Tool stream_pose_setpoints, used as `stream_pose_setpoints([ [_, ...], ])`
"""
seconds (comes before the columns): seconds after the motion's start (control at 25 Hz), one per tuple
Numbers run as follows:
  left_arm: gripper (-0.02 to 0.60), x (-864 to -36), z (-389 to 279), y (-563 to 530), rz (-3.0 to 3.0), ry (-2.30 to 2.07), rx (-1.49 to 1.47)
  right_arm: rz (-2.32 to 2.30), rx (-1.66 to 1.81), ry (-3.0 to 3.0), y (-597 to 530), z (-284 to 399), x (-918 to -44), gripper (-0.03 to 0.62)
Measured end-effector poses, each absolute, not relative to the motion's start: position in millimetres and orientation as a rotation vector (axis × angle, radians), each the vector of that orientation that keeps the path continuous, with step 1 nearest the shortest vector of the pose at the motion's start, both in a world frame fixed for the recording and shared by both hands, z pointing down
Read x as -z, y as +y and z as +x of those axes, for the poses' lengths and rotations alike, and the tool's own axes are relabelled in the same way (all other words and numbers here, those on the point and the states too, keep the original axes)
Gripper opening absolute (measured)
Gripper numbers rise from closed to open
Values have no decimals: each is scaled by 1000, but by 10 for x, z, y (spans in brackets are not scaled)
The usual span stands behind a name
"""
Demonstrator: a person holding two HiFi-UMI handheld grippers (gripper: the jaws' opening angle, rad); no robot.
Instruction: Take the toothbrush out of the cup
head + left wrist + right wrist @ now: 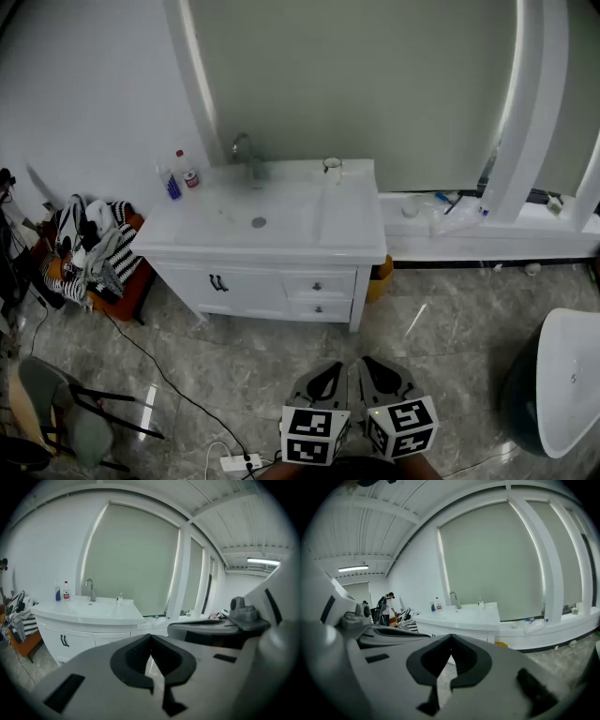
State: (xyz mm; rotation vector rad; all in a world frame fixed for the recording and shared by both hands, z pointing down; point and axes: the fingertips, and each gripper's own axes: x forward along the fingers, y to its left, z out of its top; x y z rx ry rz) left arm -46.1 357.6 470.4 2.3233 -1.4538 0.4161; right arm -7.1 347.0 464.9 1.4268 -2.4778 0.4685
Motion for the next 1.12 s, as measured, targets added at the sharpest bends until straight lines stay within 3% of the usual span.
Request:
stream_pose_setpoints([
  [1.12,9,-4616,-1086,3193,2279,-1486,-298,1319,-360,-2472,3194,-783,-4580,12],
])
